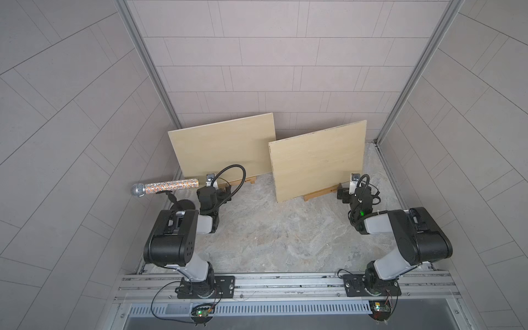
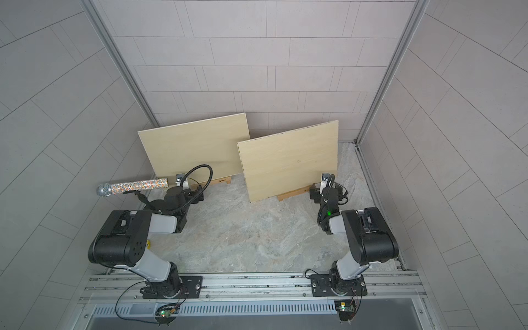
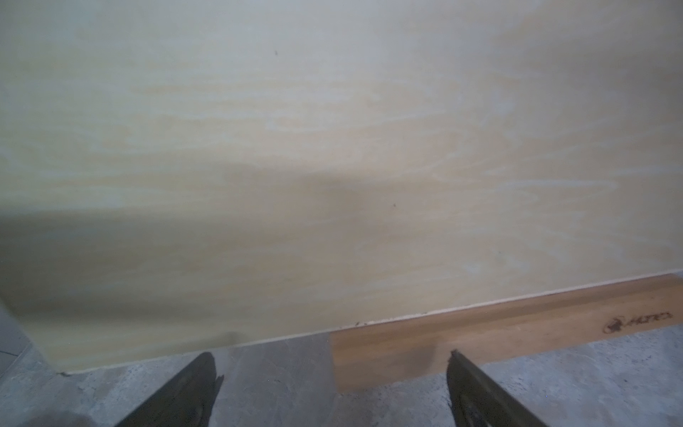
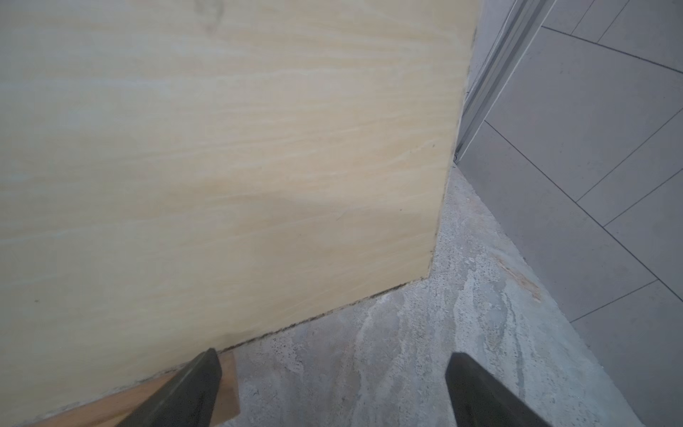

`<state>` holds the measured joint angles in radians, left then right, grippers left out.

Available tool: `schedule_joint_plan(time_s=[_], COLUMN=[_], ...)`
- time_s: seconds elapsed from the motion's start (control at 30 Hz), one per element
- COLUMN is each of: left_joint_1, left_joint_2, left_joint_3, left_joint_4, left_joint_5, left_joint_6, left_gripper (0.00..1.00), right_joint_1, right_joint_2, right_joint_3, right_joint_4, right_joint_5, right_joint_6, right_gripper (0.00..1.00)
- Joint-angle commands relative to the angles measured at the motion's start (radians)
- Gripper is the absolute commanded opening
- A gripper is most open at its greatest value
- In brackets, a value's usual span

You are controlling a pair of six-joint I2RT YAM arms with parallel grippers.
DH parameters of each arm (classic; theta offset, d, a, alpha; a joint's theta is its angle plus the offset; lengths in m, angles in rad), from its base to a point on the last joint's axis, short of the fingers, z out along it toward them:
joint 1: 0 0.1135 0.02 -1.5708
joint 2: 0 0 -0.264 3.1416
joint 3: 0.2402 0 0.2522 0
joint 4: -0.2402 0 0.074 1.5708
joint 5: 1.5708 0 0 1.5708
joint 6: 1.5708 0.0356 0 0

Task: Disassemble the easel
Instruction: Adjust the easel at the center of the board.

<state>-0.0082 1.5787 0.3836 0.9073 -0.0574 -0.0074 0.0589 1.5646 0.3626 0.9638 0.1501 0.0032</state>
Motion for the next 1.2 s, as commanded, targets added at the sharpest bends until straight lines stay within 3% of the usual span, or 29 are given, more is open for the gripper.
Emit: schedule_joint_plan(time_s=[0.0, 1.0, 1.17], left_joint_1=[-0.017, -0.014, -0.016], left_joint_2=[0.004, -0.004, -0.124], left_joint_3=[0.012, 0.008, 0.017], left_joint_4=[0.011, 0.017, -0.097], left_joint_5=[-0.03, -0.025, 0.009], left_joint_6=[0.007, 0.009, 0.021], left_gripper=[1.0, 1.0, 1.0], right_joint_1=[0.002, -0.009, -0.008], right_joint_2=[0.006, 0.006, -0.141], right_joint_3=[0.002, 0.006, 0.045], right_joint_4=[-0.002, -0.01, -0.19], right_joint_5=[0.005, -0.014, 0.0], right_joint_6=[-0.003, 0.002, 0.003], right_gripper=[1.0, 1.0, 1.0])
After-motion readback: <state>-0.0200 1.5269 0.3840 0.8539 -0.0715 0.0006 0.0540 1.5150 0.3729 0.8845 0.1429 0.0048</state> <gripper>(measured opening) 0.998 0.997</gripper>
